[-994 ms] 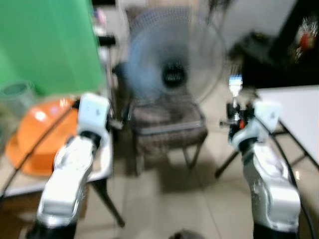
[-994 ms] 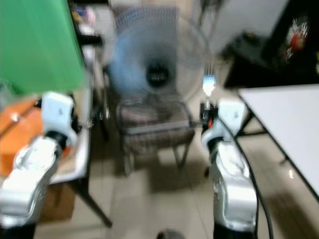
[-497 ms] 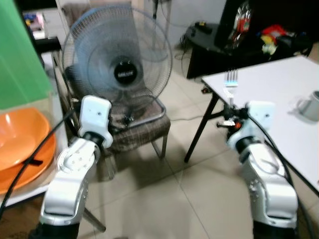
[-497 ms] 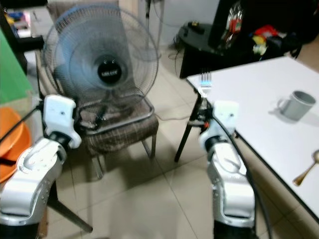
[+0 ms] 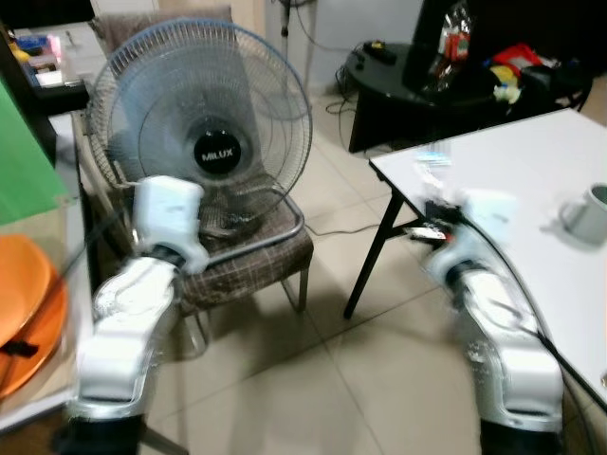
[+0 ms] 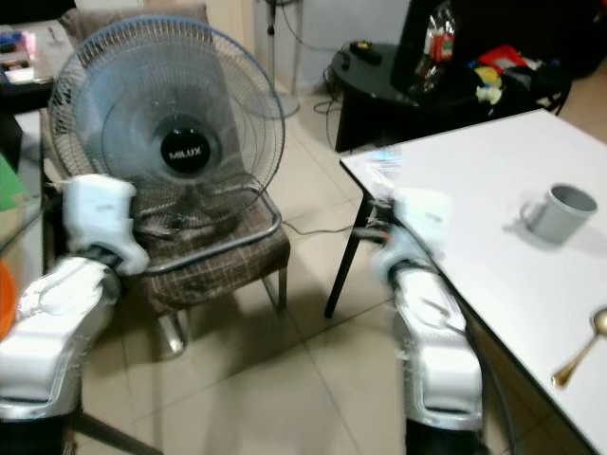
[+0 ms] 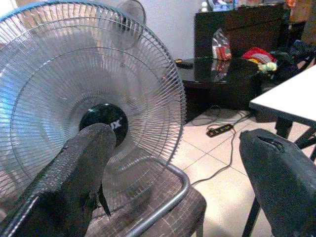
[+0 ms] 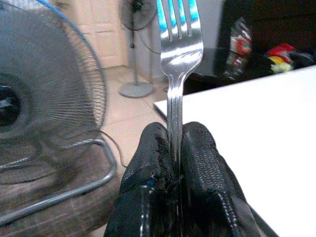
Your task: Setting the table
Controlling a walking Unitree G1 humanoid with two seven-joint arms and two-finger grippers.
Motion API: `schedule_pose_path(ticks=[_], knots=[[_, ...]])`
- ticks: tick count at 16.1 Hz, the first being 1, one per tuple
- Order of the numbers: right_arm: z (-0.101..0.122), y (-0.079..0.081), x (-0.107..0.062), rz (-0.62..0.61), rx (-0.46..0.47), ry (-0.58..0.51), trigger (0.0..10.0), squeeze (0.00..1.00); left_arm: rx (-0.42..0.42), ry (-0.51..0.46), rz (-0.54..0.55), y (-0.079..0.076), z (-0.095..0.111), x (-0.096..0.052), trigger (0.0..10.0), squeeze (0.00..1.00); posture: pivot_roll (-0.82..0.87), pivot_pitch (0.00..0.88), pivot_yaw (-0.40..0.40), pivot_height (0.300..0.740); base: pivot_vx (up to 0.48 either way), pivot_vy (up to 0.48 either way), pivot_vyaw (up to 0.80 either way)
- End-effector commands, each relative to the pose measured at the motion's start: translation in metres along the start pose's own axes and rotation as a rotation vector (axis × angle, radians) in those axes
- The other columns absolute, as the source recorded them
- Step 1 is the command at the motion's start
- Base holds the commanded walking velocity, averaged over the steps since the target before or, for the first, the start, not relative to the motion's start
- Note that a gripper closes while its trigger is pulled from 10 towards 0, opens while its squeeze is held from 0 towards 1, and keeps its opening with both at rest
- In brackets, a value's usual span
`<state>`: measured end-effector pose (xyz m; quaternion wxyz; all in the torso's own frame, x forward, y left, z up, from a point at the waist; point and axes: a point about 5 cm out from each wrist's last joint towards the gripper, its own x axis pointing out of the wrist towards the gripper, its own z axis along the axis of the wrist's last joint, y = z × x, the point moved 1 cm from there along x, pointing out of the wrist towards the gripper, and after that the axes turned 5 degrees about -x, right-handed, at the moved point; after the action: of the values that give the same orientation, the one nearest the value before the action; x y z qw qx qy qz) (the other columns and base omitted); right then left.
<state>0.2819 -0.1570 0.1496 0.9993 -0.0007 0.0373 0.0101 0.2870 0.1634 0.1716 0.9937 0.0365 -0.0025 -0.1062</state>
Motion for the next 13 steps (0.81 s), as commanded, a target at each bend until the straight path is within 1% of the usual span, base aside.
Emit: schedule_pose_path(ticks=[1, 2, 3, 4, 5, 6, 7, 9, 11, 12, 13], knots=[[0.01, 0.011, 0.001, 0.038, 0.015, -0.041, 10.0, 0.0, 0.008, 0.016, 0.032, 0.009, -0.002, -0.002, 10.0, 0.0, 0.17, 0.0, -0.029, 0.74, 0.304, 0.0, -0.8], [0.01, 0.011, 0.0, 0.038, 0.02, -0.044, 10.0, 0.0, 0.009, 0.009, 0.004, 0.006, 0.001, 0.0, 10.0, 0.0, 0.17, 0.0, -0.028, 0.74, 0.304, 0.0, -0.8], [0.008, 0.01, 0.0, 0.029, 0.021, -0.04, 10.0, 0.0, 0.012, 0.011, -0.003, 0.006, 0.0, -0.001, 10.0, 0.0, 0.16, 0.0, -0.028, 0.74, 0.3, 0.0, -0.8], [0.007, 0.01, 0.0, 0.022, 0.02, -0.04, 10.0, 0.0, 0.003, 0.021, 0.012, 0.009, -0.004, -0.002, 10.0, 0.0, 0.16, 0.0, -0.02, 0.74, 0.296, 0.0, -0.8], [0.01, 0.007, -0.002, 0.019, 0.011, -0.051, 10.0, 0.0, -0.01, 0.028, 0.02, 0.009, -0.005, -0.001, 10.0, 0.0, 0.16, 0.0, -0.015, 0.74, 0.289, 0.0, -0.8], [0.012, 0.004, -0.004, 0.011, 0.002, -0.06, 10.0, 0.0, -0.022, 0.025, 0.0, 0.006, -0.004, 0.0, 10.0, 0.0, 0.16, 0.0, -0.016, 0.74, 0.281, 0.0, -0.8], [0.011, 0.001, -0.006, 0.001, -0.003, -0.06, 10.0, 0.0, -0.016, 0.029, -0.02, 0.005, -0.005, -0.002, 10.0, 0.0, 0.16, 0.0, -0.017, 0.74, 0.281, 0.0, -0.8], [0.01, -0.002, -0.012, 0.011, -0.032, -0.054, 10.0, 0.0, -0.012, 0.044, -0.001, 0.009, -0.011, -0.004, 10.0, 0.0, 0.14, 0.0, -0.009, 0.74, 0.279, 0.0, -0.8], [0.004, -0.019, -0.032, 0.02, -0.09, -0.021, 10.0, 0.0, -0.001, 0.06, 0.013, 0.014, -0.016, -0.009, 10.0, 0.0, 0.15, 0.0, -0.021, 0.74, 0.272, 0.0, -0.8], [-0.005, -0.027, -0.037, -0.003, -0.105, 0.014, 10.0, 0.0, 0.013, 0.069, 0.042, 0.02, -0.02, -0.01, 10.0, 0.0, 0.15, 0.0, -0.032, 0.74, 0.274, 0.0, -0.8], [-0.006, -0.027, -0.038, -0.015, -0.098, 0.017, 10.0, 0.0, 0.012, 0.063, 0.058, 0.022, -0.017, -0.01, 10.0, 0.0, 0.16, 0.0, -0.035, 0.74, 0.27, 0.0, -0.8]])
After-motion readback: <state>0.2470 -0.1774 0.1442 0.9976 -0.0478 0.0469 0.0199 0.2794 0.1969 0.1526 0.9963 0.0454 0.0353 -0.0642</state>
